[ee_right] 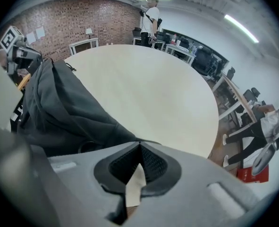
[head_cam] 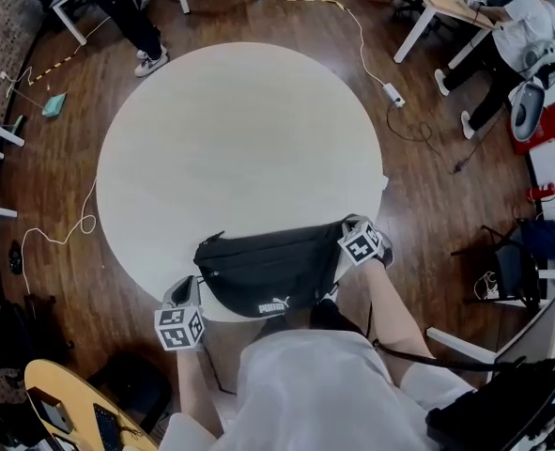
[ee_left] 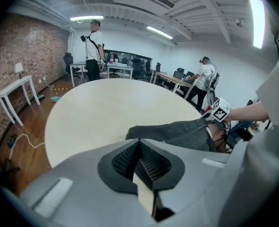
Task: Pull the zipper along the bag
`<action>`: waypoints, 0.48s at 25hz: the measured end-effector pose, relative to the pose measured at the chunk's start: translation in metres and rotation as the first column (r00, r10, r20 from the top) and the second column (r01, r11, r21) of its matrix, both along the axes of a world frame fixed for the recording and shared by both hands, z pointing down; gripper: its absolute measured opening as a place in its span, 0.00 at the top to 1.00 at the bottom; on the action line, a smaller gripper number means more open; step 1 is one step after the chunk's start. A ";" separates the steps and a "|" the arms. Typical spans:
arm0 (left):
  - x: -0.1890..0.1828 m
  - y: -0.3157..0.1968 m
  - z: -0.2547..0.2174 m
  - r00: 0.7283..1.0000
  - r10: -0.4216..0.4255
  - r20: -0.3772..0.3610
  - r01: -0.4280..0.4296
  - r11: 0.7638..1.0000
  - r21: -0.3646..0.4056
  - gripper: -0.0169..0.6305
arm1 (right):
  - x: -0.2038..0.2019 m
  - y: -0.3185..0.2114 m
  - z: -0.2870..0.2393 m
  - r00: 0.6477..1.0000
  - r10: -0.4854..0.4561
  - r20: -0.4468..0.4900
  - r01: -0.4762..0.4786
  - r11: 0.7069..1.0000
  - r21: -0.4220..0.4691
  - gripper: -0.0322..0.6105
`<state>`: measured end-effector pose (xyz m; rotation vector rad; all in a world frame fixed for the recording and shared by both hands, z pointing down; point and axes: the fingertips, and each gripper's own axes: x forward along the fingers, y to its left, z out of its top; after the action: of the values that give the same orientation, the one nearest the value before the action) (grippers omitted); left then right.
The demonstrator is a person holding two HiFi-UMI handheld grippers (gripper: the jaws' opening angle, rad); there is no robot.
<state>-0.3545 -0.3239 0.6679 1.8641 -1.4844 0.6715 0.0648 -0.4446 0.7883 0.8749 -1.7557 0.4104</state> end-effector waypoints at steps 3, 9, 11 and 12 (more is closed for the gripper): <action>-0.028 -0.002 0.010 0.994 -0.001 0.105 0.002 1.000 -0.011 0.94 | 0.002 0.002 0.001 1.000 0.003 0.005 -0.003 1.000 -0.014 0.97; -0.060 -0.029 0.069 0.941 0.091 0.326 -0.081 0.996 -0.046 0.94 | 0.001 0.002 -0.001 1.000 -0.017 -0.023 0.017 1.000 -0.018 0.97; -0.056 -0.043 0.090 0.927 0.106 0.360 -0.093 0.994 -0.053 0.94 | 0.002 0.002 -0.003 0.999 -0.021 -0.033 0.020 1.000 -0.024 0.97; -0.055 -0.048 0.097 0.914 0.120 0.389 -0.105 0.993 -0.059 0.94 | 0.001 0.002 -0.002 0.999 -0.017 -0.032 0.017 1.000 -0.023 0.97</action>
<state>-0.4091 -0.3716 0.7649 1.8720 -1.6004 1.1766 0.0657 -0.4427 0.7864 0.8453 -1.7243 0.4024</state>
